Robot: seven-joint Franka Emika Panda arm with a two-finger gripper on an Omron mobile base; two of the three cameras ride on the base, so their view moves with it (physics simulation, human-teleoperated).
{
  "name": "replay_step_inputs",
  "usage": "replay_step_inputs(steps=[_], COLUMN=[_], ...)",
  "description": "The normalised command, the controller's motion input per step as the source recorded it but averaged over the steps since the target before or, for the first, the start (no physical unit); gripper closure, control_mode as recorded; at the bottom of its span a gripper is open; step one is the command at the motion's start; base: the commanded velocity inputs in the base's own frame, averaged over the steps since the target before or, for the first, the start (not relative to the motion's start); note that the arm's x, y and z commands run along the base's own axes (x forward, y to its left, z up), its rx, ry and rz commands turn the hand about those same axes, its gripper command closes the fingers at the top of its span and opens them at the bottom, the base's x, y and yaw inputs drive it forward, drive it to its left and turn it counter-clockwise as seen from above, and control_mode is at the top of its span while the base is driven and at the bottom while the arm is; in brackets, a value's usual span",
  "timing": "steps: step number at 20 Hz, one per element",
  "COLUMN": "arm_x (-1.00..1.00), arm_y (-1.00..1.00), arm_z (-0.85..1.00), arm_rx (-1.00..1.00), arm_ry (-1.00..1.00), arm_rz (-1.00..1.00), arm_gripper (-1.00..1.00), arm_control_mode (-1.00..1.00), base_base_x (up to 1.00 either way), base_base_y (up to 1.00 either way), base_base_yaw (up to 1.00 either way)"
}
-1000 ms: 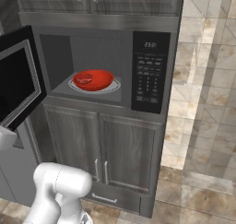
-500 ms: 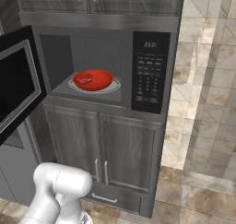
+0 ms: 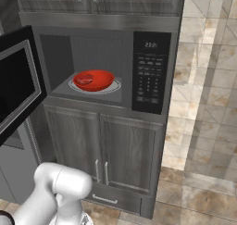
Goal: Remove the pear from the bowl and place it on the small plate. Then place the bowl with only the steak in the microwave, close the door, and press the start button to microwave the steak.
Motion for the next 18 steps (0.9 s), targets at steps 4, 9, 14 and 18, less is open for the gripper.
replay_step_inputs(steps=[4, 9, 14, 18], arm_x=[0.22, 0.71, 1.0, 1.0], arm_y=[0.87, 0.48, 0.44, 0.18], arm_z=[-0.44, -0.43, -0.29, -0.43], arm_rx=[-0.31, -0.21, -0.17, -0.11], arm_ry=[0.09, 0.07, 0.22, 0.37], arm_rz=[-0.04, -0.07, -0.01, 0.0], arm_gripper=[-1.0, -1.0, -1.0, -1.0], arm_control_mode=[-1.0, -1.0, -1.0, -1.0], base_base_x=[0.0, 0.0, 0.0, 0.0], base_base_y=[0.0, 0.0, 0.0, 0.0], base_base_yaw=[0.0, 0.0, 0.0, 0.0])
